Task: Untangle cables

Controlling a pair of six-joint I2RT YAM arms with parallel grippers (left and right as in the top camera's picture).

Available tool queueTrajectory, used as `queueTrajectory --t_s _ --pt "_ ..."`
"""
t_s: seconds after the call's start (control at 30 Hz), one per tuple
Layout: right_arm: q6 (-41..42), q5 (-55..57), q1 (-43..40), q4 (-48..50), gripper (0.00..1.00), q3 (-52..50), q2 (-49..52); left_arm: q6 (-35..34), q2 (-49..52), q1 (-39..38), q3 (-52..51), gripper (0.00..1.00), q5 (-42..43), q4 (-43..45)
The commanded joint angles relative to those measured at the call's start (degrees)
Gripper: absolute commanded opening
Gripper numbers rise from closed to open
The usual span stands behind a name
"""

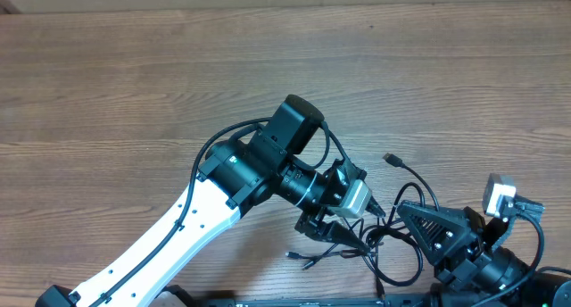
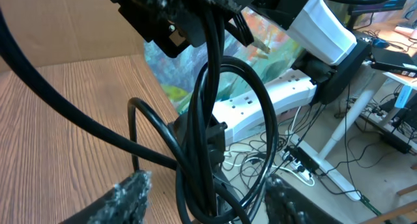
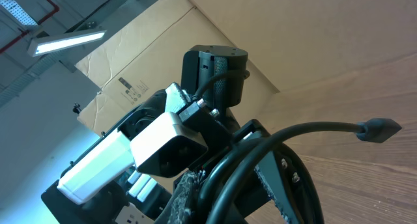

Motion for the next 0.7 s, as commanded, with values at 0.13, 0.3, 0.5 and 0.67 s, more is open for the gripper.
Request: queueTrajectory --t_s 0.13,0.3,0.5,0.67 --pt "0.0 0.5 -0.1 0.4 0.04 0.8 -0.2 0.9 0.5 -2.9 0.9 0.58 -3.0 1.6" --pt "0.0 0.5 -0.1 0.4 0.04 0.8 -0.2 0.9 0.5 -3.3 0.9 0.41 -3.0 3.1" --pt "0.0 0.5 -0.1 0.4 0.04 0.8 -0.2 0.8 0.5 -3.3 0.8 0.07 -2.9 3.1" --pt "0.0 0.5 -0.1 0.4 0.04 0.8 -0.2 0.8 0.5 -3.3 0.9 0.04 -2.9 3.1"
